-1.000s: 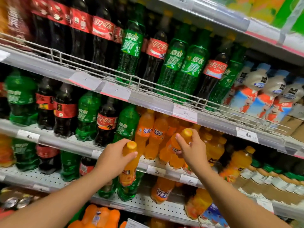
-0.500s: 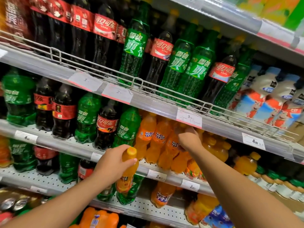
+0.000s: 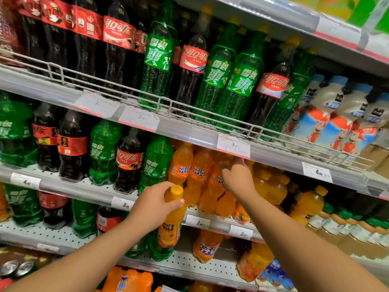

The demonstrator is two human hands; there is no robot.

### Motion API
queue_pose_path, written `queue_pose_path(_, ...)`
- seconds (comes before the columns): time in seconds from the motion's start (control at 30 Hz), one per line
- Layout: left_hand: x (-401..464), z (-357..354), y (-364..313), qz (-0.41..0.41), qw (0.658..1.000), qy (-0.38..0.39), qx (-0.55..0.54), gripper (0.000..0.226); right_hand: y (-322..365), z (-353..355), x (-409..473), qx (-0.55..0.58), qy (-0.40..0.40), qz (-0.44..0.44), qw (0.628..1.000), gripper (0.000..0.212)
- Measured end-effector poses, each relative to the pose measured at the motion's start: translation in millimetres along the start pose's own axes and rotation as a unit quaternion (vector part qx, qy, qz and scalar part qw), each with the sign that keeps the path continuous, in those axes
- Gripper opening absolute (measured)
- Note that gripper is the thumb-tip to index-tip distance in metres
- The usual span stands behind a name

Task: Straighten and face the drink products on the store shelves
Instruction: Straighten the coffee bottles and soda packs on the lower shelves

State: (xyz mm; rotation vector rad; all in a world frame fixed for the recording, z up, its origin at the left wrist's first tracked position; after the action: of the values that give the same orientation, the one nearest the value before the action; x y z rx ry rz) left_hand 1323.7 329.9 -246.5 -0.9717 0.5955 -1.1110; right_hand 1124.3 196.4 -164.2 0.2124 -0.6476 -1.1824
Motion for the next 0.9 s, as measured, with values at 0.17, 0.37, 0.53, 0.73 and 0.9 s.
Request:
queue_pose_path(0.17,-2,-20,-18,-0.013,0.999,0.015,0.034,0.023,9,-21,-90,0.002,0.071,0.184,0.980,0.062)
queue_pose_path(0.37,-15,-75,-72,-0.052,0.993,0.017,0.101,0.021,-30,-33,-146,0.160,0.188,0.107,0.963,0.075)
queue_pose_path(0.53,-33,-130,-130,-0.078,0.989,0.000,0.127,0.024,-81,19,-142,0.135,0.082,0.104,0.982,0.074)
queue_pose_path(0.73,-49,-186,-212,-0.181,0.967,0.045,0.174,0.040,-149,95,-125,0.156,-0.002,0.137,0.978,0.051)
queue_pose_path(0.9,-39,-170,-276,-0.359,0.834,-0.160,0.387,0.059,-209,142,-87,0.142,-0.004,0.135,0.981,0.063)
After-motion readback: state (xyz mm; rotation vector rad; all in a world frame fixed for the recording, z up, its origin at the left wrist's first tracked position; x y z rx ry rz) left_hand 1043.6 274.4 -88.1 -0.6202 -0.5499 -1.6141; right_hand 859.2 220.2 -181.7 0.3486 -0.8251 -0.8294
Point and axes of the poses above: each hand's wrist, its own x-axis towards the middle knuckle, its own z-axis out of the back of the hand, y = z × x, the point moved 8 cm from there along x, towards the middle knuckle, and after that the axes turned 9 degrees about z, right-handed, at the moved point
